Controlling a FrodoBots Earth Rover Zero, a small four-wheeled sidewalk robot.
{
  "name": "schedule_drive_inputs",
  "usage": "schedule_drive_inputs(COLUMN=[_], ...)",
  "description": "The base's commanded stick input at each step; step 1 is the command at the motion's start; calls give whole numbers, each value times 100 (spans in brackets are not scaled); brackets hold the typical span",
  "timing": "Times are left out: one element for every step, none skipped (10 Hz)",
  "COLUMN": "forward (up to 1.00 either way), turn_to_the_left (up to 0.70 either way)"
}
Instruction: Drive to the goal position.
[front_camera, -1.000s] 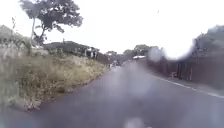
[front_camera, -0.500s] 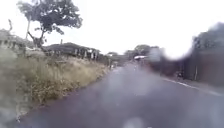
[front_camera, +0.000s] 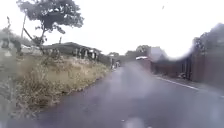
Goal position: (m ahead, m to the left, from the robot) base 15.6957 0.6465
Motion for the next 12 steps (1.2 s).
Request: schedule_drive_inputs(forward=[70,70,70,70,70,70,70,70,70,70,70,70], turn_to_the_left=[-35,-35,-35,-35,-35,-21,0,0,0,0,0,0])
